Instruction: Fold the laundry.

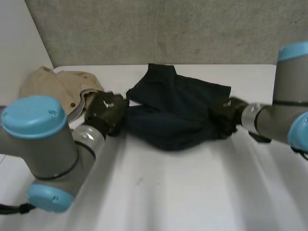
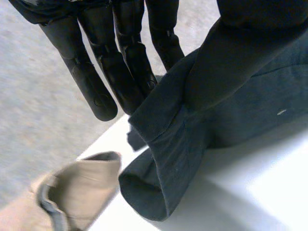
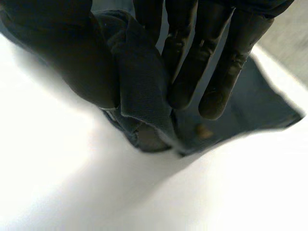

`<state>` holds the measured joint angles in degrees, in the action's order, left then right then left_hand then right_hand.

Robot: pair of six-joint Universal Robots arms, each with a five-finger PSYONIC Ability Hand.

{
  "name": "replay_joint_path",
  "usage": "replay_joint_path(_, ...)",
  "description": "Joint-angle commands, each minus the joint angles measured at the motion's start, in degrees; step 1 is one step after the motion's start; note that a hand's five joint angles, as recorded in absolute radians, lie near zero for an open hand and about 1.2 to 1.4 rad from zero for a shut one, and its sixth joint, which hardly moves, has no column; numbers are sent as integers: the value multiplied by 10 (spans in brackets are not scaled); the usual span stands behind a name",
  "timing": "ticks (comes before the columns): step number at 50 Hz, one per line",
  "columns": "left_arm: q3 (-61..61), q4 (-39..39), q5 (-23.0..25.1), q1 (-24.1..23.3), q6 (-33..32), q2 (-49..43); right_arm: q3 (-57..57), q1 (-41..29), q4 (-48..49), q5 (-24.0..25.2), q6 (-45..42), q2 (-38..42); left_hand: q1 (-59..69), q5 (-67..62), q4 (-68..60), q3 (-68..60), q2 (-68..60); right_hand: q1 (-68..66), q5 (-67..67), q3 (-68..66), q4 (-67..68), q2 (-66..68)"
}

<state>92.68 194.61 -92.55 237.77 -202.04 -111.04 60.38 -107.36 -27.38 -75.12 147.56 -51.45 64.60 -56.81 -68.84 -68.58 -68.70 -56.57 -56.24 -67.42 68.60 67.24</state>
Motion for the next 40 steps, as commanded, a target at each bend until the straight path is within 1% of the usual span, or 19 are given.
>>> replay_joint_path(1, 2, 3, 0, -8, 0, -6, 131, 6, 139, -12, 60, -26, 154, -132, -112, -114, -113, -220, -123, -111, 100, 113)
replay_joint_path(4, 0, 2, 0, -5, 0, -5, 183, 14, 189, -16, 86, -61, 154, -132, -112, -114, -113, -91, 6, 18, -30, -16)
replay_joint_path(7, 0, 3, 0, 0, 0, -3, 222, 22, 222, -16, 101, -89, 154, -132, -112, -114, -113, -6, 90, 102, -114, -100)
replay_joint_path(10, -1, 3, 0, 1, -1, -3, 261, 27, 254, -16, 106, -108, 154, -132, -112, -114, -113, 32, 129, 141, -153, -139)
replay_joint_path(11, -1, 3, 0, 1, -1, -2, 270, 27, 261, -16, 107, -110, 154, -132, -112, -114, -113, 44, 141, 153, -164, -151)
replay_joint_path(12, -2, 3, 0, 2, 0, -2, 285, 27, 275, -16, 107, -110, 154, -132, -112, -114, -113, 84, 181, 193, -205, -191)
replay_joint_path(15, -6, 4, 0, 7, 0, -2, 307, 25, 297, -17, 109, -110, 154, -132, -112, -114, -113, 125, 222, 233, -245, -232)
replay_joint_path(22, -20, 4, 0, 16, 0, -7, 344, 24, 332, -19, 127, -115, 154, -132, -112, -114, -113, 128, 225, 237, -249, -235)
replay_joint_path(31, -51, 3, 0, 27, 0, -21, 398, 27, 332, -25, 180, -203, 154, -132, -112, -114, -113, 117, 213, 225, -237, -223)
replay_joint_path(36, -61, 3, 0, 30, 0, -22, 421, 32, 323, -25, 224, -219, 154, -132, -112, -114, -113, 120, 217, 229, -240, -227)
replay_joint_path(40, -65, 3, 1, 30, 0, -23, 439, 36, 322, -21, 239, -219, 154, -132, -112, -114, -113, 132, 228, 240, -252, -238)
